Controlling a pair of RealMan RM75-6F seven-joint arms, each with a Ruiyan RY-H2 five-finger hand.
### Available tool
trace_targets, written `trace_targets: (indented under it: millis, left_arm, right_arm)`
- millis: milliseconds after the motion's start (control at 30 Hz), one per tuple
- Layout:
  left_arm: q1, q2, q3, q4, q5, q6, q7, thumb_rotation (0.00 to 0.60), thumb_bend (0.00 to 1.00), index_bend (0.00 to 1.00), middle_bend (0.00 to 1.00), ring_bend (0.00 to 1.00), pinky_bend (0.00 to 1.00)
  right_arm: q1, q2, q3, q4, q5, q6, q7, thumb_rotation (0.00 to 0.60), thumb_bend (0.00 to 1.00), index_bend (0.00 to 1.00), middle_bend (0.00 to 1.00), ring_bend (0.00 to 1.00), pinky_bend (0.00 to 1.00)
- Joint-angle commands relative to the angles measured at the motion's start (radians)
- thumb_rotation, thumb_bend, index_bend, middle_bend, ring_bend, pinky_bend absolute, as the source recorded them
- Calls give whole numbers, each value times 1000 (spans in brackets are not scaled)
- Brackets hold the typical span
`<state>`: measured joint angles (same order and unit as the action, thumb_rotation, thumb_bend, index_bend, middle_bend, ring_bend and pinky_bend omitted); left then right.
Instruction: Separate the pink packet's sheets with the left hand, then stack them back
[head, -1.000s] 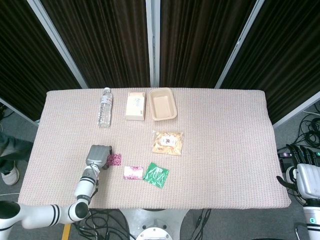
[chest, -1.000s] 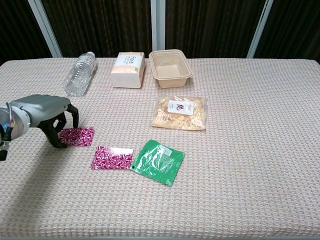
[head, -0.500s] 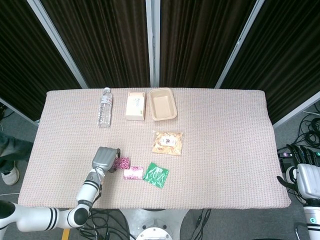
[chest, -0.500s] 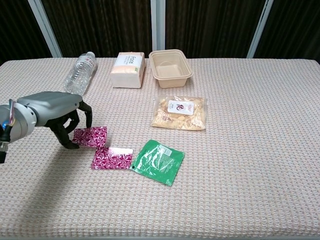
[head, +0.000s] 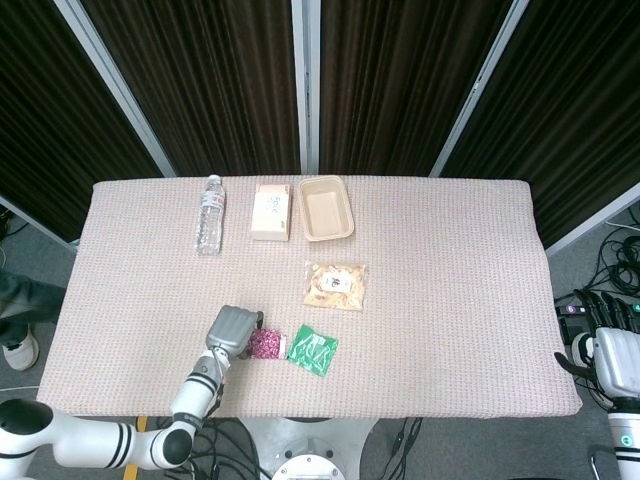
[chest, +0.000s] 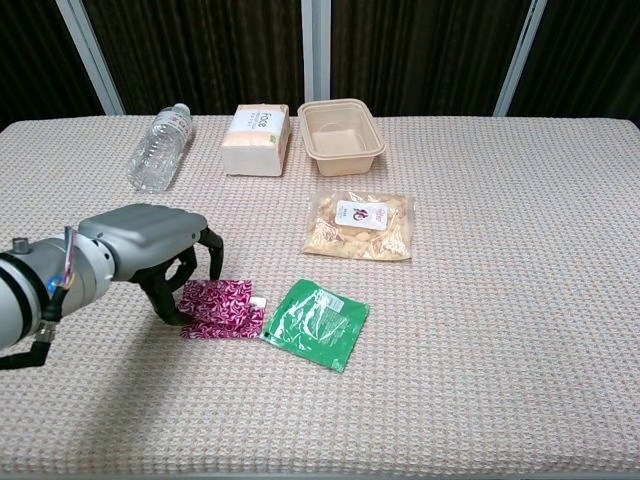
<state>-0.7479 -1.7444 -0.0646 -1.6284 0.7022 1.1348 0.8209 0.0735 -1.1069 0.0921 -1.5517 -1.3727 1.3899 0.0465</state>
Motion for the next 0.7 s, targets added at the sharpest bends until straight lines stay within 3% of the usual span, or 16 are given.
trace_targets:
  millis: [33,700]
  left_arm:
    - [-4,-10,0,-3,-9,8,15,600,261,491,863,851,940]
    - [-20,-37,-12,-8,-71,34,66,600,249,476,859,850,940]
  right_arm:
    - [-1,-1,-1,2,0,-1,1,600,52,85,92,9,3]
    - [0,-3,-2,13,2,-8,15,600,52,85,93,9,3]
